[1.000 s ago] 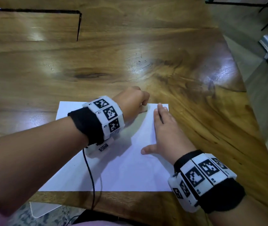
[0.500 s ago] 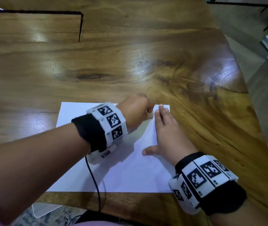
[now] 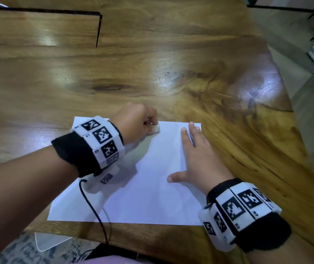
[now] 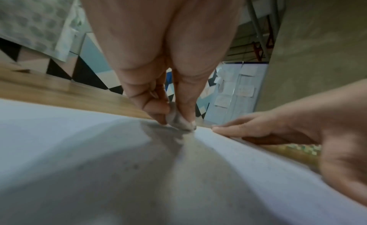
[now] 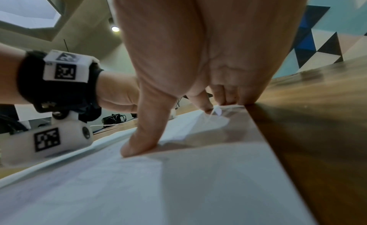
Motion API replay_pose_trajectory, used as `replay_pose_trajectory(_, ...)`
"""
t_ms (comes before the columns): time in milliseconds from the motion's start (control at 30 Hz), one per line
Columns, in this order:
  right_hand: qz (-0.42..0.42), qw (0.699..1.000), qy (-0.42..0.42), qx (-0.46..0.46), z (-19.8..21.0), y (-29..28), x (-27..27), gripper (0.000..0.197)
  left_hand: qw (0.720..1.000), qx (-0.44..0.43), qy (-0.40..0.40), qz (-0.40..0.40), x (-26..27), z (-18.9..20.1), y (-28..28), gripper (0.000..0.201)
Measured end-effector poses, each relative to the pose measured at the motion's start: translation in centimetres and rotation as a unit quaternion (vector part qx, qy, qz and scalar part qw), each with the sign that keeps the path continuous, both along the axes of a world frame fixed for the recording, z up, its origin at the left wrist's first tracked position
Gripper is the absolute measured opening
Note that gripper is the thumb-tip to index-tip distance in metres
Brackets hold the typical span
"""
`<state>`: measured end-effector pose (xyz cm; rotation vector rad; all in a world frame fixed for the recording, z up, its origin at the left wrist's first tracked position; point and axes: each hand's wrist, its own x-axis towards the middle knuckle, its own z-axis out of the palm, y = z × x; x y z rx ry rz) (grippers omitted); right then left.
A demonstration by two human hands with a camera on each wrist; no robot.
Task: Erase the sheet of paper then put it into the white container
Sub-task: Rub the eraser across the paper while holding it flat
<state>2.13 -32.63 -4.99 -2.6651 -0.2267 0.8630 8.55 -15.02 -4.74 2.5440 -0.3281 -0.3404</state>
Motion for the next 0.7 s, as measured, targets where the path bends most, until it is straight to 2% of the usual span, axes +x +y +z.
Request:
replay_pose_trajectory(133, 0.003, 1.0, 0.005, -0.011, 0.0, 0.1, 0.1, 0.125, 1.0, -0.006, 0.003, 0.0, 0.9, -0.6, -1.7, 0.012)
replay_pose_trajectory(300, 0.0, 1.0, 0.011, -0.017, 0.3, 0.3, 0.2, 0.126, 0.997, 0.017, -0.011, -0.068, 0.9, -0.2, -3.2, 0.011)
replay_pose_trajectory(433, -0.001, 1.0, 0.011, -0.012, 0.3, 0.2, 0.2, 0.127, 0.975, 0.042, 0.066, -0.207, -2.9, 0.1, -1.0, 0.01)
replay_pose_trajectory(500, 0.0, 1.0, 0.013, -0.01, 0.2, 0.2, 0.3, 0.126, 0.964, 0.057, 0.086, -0.244, -4.1, 0.2, -0.2, 0.008)
replay_pose_trajectory(567, 0.005, 1.0, 0.016, -0.014, 0.3, 0.2, 0.2, 0.128, 0.966, 0.063, 0.09, -0.233, -3.7, 0.3, -0.6, 0.011)
replay_pose_trajectory(700, 0.024, 0.999, 0.031, -0.034, 0.3, 0.2, 0.2, 0.14, 0.979, 0.057, 0.046, -0.191, -1.5, 0.3, -2.6, 0.013)
